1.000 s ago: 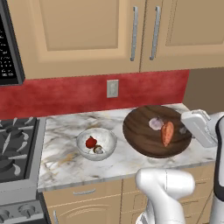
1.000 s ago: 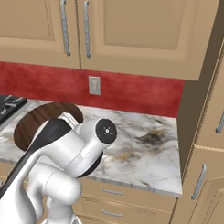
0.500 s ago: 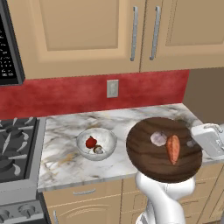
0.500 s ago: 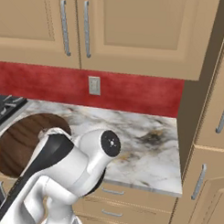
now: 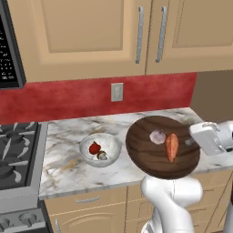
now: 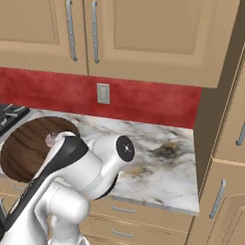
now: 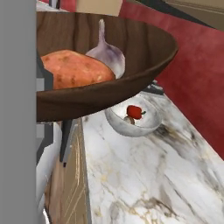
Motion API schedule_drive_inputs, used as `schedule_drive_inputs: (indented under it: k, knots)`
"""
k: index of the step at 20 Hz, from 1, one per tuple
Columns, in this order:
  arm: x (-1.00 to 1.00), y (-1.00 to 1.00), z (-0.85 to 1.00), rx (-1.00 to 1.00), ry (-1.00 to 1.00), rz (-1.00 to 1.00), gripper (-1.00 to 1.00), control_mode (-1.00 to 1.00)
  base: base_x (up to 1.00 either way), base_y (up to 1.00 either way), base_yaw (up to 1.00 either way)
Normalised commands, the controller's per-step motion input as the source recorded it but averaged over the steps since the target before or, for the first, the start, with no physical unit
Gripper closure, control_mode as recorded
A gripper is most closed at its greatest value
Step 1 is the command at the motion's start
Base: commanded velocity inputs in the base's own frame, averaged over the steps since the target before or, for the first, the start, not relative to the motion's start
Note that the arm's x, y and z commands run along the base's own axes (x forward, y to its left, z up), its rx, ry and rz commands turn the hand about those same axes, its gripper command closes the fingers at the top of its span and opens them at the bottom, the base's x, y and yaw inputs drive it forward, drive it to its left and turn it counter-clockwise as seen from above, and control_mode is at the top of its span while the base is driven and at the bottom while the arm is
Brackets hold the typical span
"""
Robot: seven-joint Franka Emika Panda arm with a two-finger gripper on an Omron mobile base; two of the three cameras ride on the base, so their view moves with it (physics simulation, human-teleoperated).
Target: Place the bowl containing the sweet potato and garlic in the microwave. Close the microwave door and press the start button to microwave the meal.
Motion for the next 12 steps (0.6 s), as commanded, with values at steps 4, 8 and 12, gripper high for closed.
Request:
schedule_drive_inputs:
  k: [4,8,12]
  knots:
    - [0.28,-0.13,0.00,0.02,0.00,-0.01,1.00,-1.00,0.00,0.00,0.00]
    - [0.09,0.00,0.00,0.00,0.00,0.00,1.00,-1.00,0.00,0.00,0.00]
    - [-0.03,0.00,0.00,0.00,0.00,0.00,1.00,-1.00,0.00,0.00,0.00]
